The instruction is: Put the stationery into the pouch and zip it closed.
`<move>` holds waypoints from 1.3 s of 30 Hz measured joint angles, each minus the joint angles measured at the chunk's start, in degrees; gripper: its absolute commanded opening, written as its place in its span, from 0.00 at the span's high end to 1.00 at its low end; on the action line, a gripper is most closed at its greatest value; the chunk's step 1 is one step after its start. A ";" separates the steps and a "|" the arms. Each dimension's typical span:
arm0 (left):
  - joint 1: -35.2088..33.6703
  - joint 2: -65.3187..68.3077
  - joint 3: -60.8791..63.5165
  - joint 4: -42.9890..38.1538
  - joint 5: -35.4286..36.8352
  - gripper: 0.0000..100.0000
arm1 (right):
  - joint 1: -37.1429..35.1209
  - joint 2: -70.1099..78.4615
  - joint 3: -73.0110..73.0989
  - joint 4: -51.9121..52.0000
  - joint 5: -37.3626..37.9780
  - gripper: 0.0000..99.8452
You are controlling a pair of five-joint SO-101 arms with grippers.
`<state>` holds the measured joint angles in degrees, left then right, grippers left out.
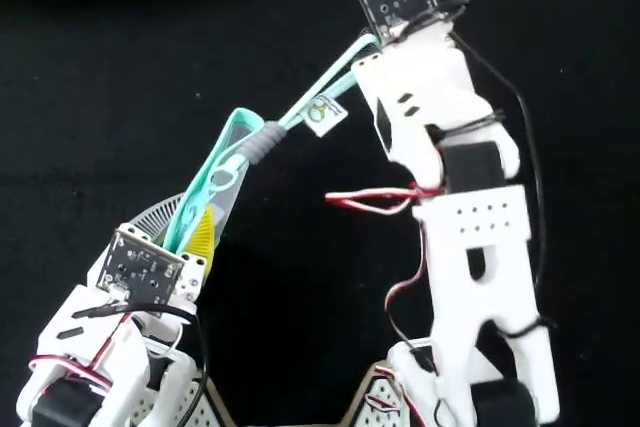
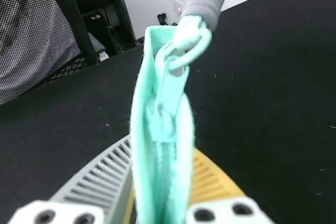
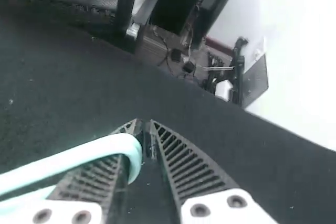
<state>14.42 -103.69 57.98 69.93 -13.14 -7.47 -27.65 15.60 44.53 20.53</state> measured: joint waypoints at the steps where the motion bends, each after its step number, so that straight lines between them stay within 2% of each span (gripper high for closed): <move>1: 0.09 0.00 0.00 0.00 0.00 0.97 | 0.00 1.05 -0.09 0.00 0.00 0.99; 7: 0.09 0.09 0.09 -1.32 0.00 0.97 | 0.00 7.03 -7.38 0.00 0.00 0.99; 19: 0.09 0.26 1.05 -1.58 -0.09 0.97 | 4.48 21.19 -23.91 0.18 0.00 0.99; 33: 0.09 0.26 1.05 -1.58 -0.09 0.97 | 4.57 23.65 -24.35 3.16 0.00 0.99; 39: 0.09 0.09 0.97 -1.49 -0.09 0.97 | 2.64 17.14 -23.56 12.48 0.00 0.99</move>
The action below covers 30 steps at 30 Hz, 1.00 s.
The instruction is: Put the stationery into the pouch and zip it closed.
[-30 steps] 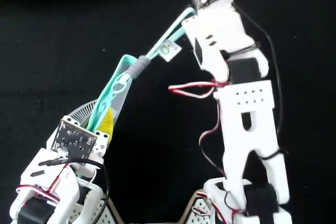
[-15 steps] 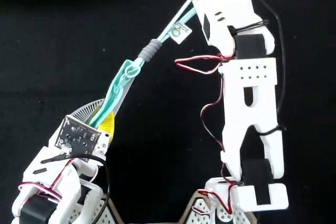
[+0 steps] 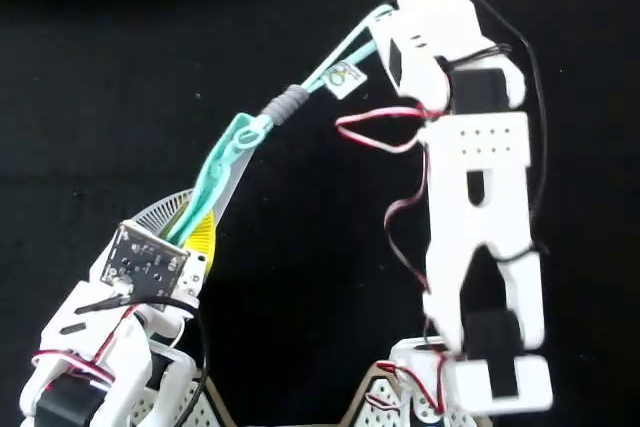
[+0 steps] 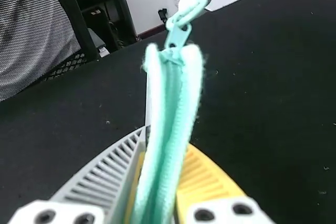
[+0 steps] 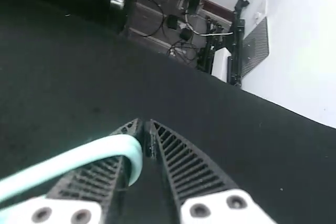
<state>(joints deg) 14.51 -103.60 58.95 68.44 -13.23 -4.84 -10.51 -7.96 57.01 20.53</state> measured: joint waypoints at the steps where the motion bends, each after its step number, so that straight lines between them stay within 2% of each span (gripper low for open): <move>1: -0.09 0.00 0.00 0.00 0.00 0.97 | -0.88 -2.11 0.00 1.93 0.00 0.99; 9: -0.09 0.00 -0.09 0.00 0.00 0.97 | -11.08 -17.58 5.19 11.69 0.00 0.98; 16: -0.09 0.00 -0.09 0.00 0.00 0.97 | -19.43 -27.52 21.89 11.78 0.00 0.80; 23: -0.09 0.00 -0.09 0.00 0.00 0.97 | -24.26 -31.30 32.62 7.56 0.00 0.81; 30: -0.18 0.00 -0.09 0.00 0.00 0.97 | -30.33 -38.86 33.05 9.32 0.00 0.81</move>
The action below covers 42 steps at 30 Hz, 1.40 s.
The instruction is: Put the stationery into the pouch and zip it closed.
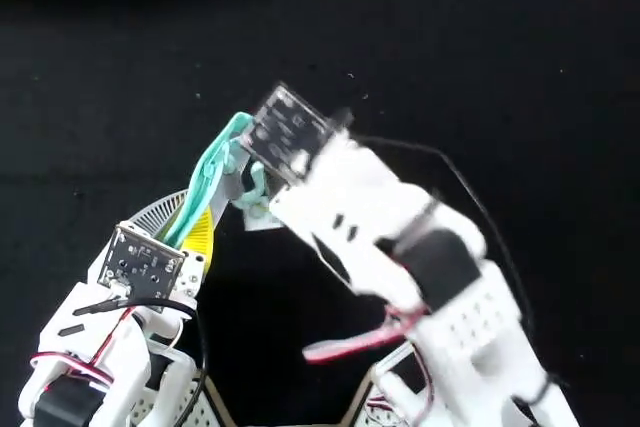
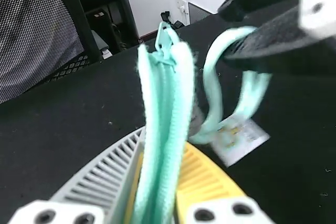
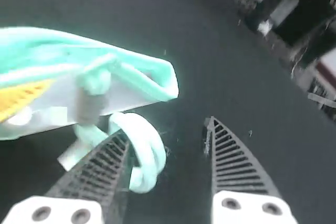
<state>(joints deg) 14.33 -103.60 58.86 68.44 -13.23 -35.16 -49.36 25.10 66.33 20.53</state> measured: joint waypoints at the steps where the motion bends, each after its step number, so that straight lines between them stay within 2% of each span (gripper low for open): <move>1: 0.00 0.00 0.00 0.00 0.00 0.97 | -0.18 -2.02 0.00 1.05 0.00 0.81; 8: 0.00 0.00 0.00 0.00 0.00 0.97 | -0.35 -16.35 1.67 16.18 -0.62 0.80; 12: -0.09 0.00 0.00 0.00 0.00 0.97 | -1.23 -19.78 7.56 17.58 -6.51 0.70; 15: -0.09 0.00 0.00 0.00 0.00 0.97 | -3.60 -19.69 12.75 14.24 -9.23 0.71; 19: -0.09 0.00 0.00 0.00 0.00 0.97 | -5.45 -19.96 16.97 4.75 -10.02 0.72; 26: -0.09 0.00 0.00 0.00 0.00 0.97 | -6.24 -19.96 17.67 -11.34 -13.45 0.72; 34: -0.09 0.00 0.00 0.00 0.00 0.97 | -10.99 -19.78 19.08 -18.99 -14.95 0.72; 42: -0.26 0.00 0.00 0.00 0.00 0.97 | -11.16 -12.92 19.52 -23.21 -14.95 0.72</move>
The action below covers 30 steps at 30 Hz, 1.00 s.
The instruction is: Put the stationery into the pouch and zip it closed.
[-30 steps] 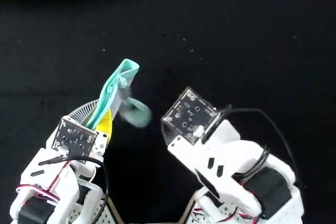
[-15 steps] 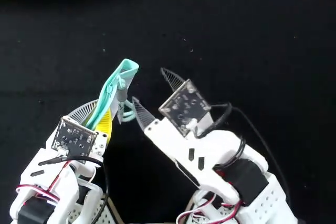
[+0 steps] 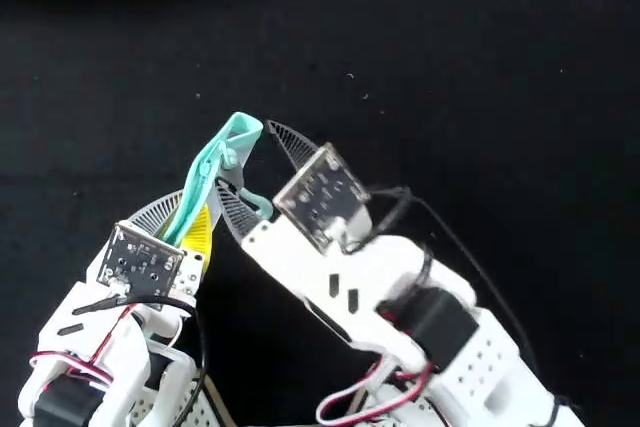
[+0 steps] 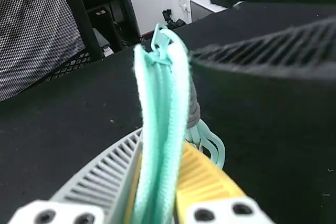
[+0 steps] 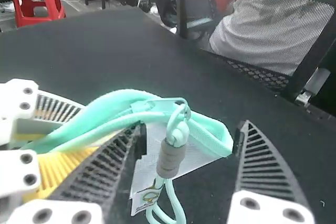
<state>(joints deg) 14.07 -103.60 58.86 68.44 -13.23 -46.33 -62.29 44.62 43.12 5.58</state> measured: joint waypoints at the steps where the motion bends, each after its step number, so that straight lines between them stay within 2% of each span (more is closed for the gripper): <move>1: -0.09 -0.09 0.00 0.00 0.00 0.97 | 0.00 1.14 0.00 -0.70 0.00 0.72; 3: -0.09 -0.09 0.00 0.00 0.00 0.97 | 0.35 2.81 0.00 -1.67 0.00 0.75; 7: -0.09 -0.09 0.00 0.00 0.00 0.97 | 3.16 4.92 0.09 -4.57 0.18 0.88; 9: -0.09 -0.09 0.00 -0.09 0.00 0.97 | 4.31 5.71 0.09 -5.89 0.26 0.91; 17: 0.00 -0.09 0.00 0.09 0.00 0.97 | 7.74 5.36 4.04 -11.43 0.00 0.91; 23: 0.18 -0.09 0.09 0.09 0.00 0.97 | 7.82 -1.58 11.87 -16.97 0.00 0.92; 30: 0.18 -0.09 0.09 0.09 0.00 0.97 | 7.82 -8.09 14.42 -17.58 0.00 0.91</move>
<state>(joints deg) 14.24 -103.69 58.95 68.53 -13.23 -38.51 -70.37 59.03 25.54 5.58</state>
